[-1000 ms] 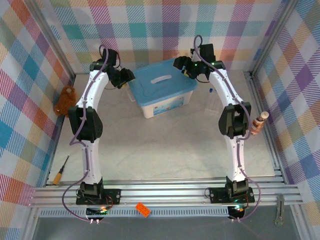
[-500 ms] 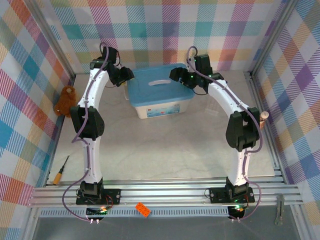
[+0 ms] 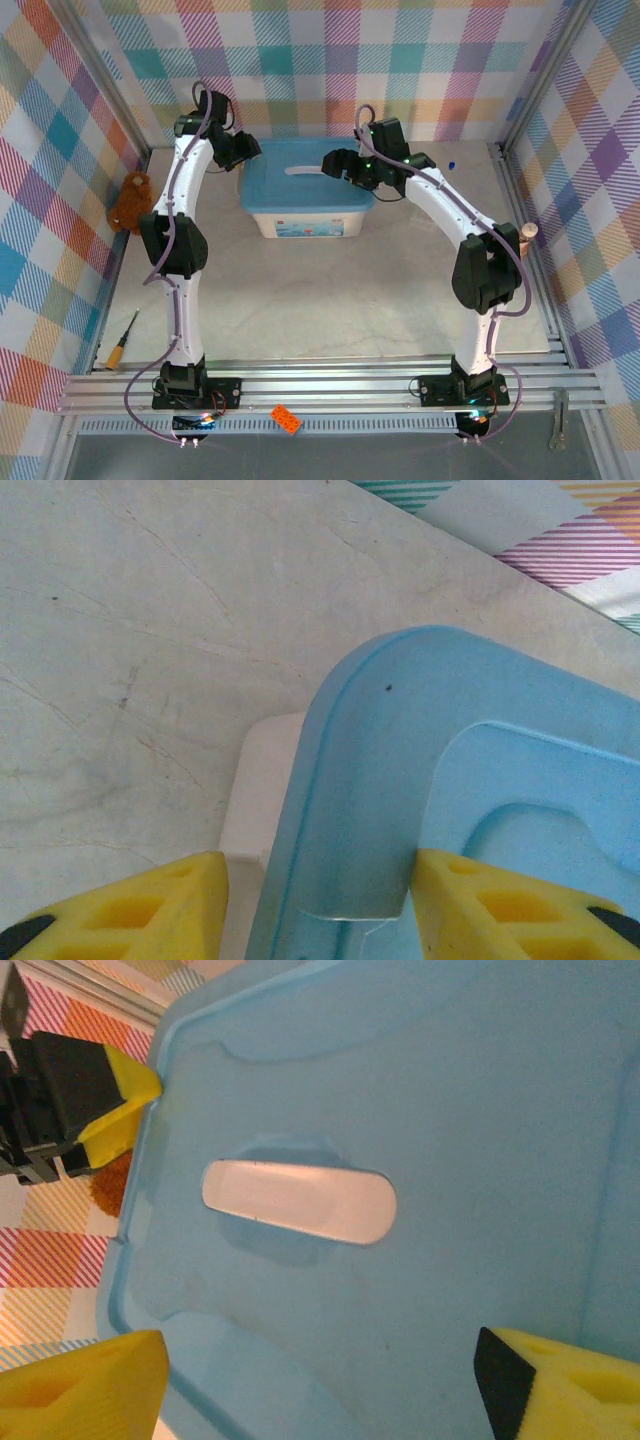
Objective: Organize the chemistry lab equipment
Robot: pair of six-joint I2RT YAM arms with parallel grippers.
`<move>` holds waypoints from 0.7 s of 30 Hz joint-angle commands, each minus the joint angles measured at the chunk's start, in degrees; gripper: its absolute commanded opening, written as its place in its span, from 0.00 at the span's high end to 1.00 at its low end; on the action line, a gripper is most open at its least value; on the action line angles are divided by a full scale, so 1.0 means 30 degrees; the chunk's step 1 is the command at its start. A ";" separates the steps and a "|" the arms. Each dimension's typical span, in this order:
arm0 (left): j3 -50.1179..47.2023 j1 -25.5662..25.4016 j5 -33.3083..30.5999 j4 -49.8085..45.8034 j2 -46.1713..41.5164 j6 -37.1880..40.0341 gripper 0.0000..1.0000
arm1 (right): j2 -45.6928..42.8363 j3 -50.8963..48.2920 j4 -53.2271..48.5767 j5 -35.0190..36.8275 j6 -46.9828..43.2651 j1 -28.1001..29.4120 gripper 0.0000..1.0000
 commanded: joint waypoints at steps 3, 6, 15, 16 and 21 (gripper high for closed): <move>-0.0795 0.0206 -0.1690 0.0030 -0.3220 0.0753 0.49 | -0.0180 0.2619 -0.3195 0.0079 -0.1106 -0.0723 0.17; -0.2348 0.0270 -0.2267 0.0733 -0.4858 0.1129 0.48 | -0.0931 0.2633 -0.3574 0.0520 -0.1584 -0.1259 0.17; -0.6285 0.1079 -0.0555 0.1692 -0.6203 0.1734 0.43 | -0.2904 -0.1385 -0.2867 0.1939 -0.2189 -0.2706 0.12; -0.6788 0.1109 -0.0419 0.1872 -0.6263 0.1906 0.42 | -0.3073 -0.1877 -0.2467 0.1817 -0.2185 -0.2886 0.10; -0.8700 0.1539 0.0927 0.3027 -0.6342 0.1923 0.37 | -0.2448 -0.2402 -0.2125 0.1044 -0.2278 -0.3223 0.07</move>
